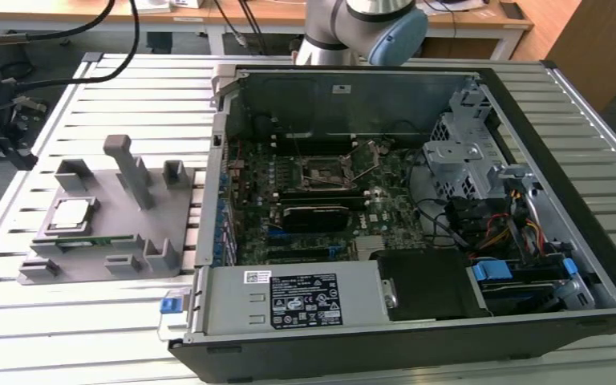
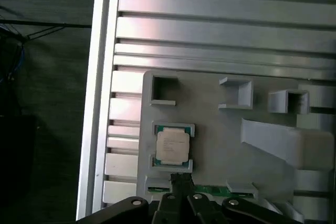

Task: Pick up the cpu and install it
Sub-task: 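Pick up the cpu and move it towards the insertion slot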

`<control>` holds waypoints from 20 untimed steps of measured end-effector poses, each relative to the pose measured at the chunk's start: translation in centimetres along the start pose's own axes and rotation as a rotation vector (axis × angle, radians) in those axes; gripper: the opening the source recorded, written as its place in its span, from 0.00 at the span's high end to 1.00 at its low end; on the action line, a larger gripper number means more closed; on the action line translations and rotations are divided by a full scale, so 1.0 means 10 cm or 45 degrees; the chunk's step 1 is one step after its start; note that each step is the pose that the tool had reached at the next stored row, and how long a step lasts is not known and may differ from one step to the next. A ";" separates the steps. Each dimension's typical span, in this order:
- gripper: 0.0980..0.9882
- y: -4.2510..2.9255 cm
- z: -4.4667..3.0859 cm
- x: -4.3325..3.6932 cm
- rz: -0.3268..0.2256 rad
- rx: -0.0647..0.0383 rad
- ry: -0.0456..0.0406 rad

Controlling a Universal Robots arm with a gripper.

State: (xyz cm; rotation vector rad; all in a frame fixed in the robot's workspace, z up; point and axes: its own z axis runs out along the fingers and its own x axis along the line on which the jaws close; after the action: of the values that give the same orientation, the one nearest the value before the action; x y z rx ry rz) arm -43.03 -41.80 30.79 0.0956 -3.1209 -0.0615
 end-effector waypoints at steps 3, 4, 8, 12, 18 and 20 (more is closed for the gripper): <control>0.99 0.009 0.054 -0.005 0.004 0.000 0.000; 0.99 0.012 0.066 -0.005 0.006 0.000 0.000; 0.99 0.024 0.080 -0.007 0.014 0.000 -0.001; 0.99 0.027 0.092 -0.007 0.026 0.000 -0.001; 0.78 0.028 0.114 -0.007 0.030 -0.001 -0.001; 0.72 0.029 0.126 -0.008 0.032 -0.001 -0.001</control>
State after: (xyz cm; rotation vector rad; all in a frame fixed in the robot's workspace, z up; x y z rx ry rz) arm -42.99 -41.46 29.54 0.0568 -3.1225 -0.0621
